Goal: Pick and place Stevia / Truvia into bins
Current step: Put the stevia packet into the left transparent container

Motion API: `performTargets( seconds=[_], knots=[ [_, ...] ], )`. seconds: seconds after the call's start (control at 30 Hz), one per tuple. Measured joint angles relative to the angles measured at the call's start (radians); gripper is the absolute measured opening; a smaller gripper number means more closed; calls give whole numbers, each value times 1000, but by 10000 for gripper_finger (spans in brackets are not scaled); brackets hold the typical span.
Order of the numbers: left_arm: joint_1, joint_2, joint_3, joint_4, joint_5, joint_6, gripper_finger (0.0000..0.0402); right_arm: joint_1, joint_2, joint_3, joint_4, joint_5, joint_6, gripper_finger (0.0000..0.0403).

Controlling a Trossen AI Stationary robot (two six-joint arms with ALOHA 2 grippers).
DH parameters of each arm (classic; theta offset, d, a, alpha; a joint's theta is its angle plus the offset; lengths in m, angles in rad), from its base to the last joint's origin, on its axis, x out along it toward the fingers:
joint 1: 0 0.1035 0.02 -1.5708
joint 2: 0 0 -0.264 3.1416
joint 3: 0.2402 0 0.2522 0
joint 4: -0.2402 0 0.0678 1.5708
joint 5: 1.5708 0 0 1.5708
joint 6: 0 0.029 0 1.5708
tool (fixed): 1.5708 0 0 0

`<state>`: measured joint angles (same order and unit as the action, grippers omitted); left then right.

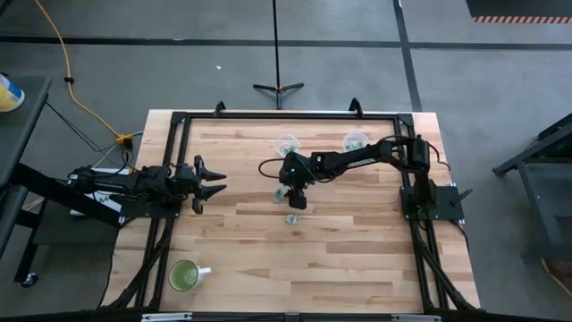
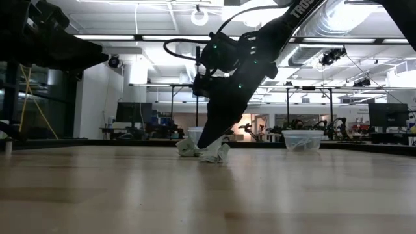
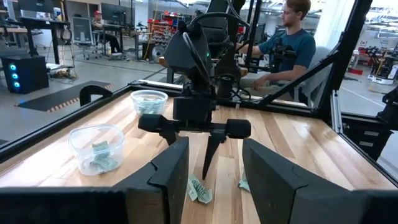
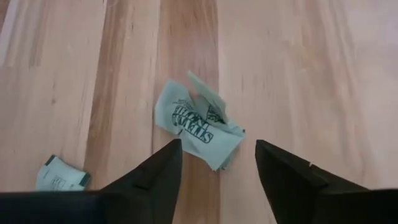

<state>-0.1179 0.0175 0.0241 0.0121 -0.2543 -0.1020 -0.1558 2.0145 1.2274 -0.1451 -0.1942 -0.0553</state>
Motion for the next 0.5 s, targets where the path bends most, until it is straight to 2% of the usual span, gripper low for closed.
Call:
performTargets(
  seconds=[0.5],
  knots=[
    [0, 0, 0, 0, 0, 0, 186, 1, 1, 0, -17, -21, -4, 81]
  ],
)
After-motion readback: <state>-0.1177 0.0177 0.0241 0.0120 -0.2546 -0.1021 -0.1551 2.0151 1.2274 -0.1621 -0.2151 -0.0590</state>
